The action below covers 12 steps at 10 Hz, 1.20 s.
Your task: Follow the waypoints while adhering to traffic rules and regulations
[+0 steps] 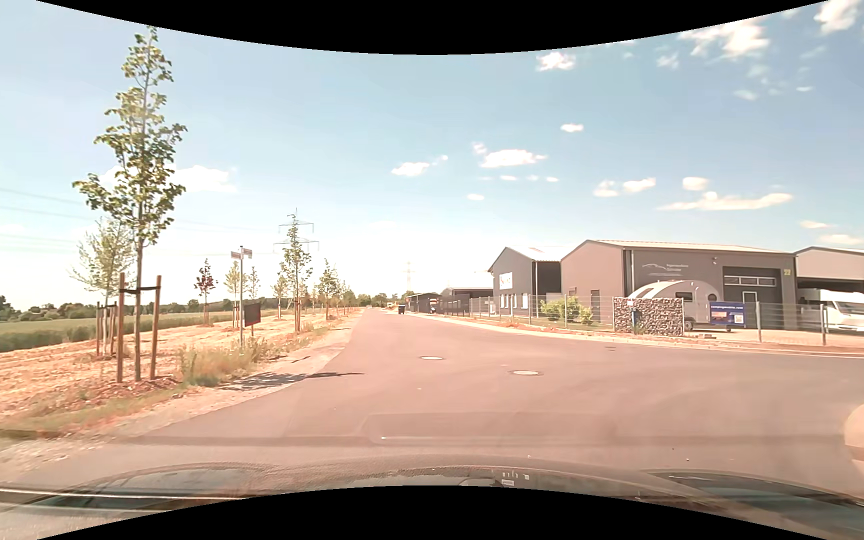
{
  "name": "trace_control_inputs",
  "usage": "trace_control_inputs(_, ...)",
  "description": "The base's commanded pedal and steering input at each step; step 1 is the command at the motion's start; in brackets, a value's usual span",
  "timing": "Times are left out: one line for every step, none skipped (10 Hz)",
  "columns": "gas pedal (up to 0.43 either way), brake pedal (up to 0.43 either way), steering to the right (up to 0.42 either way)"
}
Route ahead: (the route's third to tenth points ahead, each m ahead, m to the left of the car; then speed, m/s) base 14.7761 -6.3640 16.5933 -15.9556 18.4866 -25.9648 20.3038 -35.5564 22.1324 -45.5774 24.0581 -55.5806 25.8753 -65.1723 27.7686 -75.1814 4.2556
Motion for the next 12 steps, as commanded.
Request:
trace_control_inputs(0.067,0.000,0.157)
trace_control_inputs(0.067,0.000,0.170)
trace_control_inputs(0.067,0.000,0.199)
trace_control_inputs(0.067,0.000,0.223)
trace_control_inputs(0.067,0.000,0.257)
trace_control_inputs(0.067,0.000,0.282)
trace_control_inputs(0.067,0.000,0.310)
trace_control_inputs(0.079,0.000,0.338)
trace_control_inputs(0.087,0.000,0.364)
trace_control_inputs(0.098,0.000,0.388)
trace_control_inputs(0.098,0.000,0.419)
trace_control_inputs(0.118,0.000,0.436)
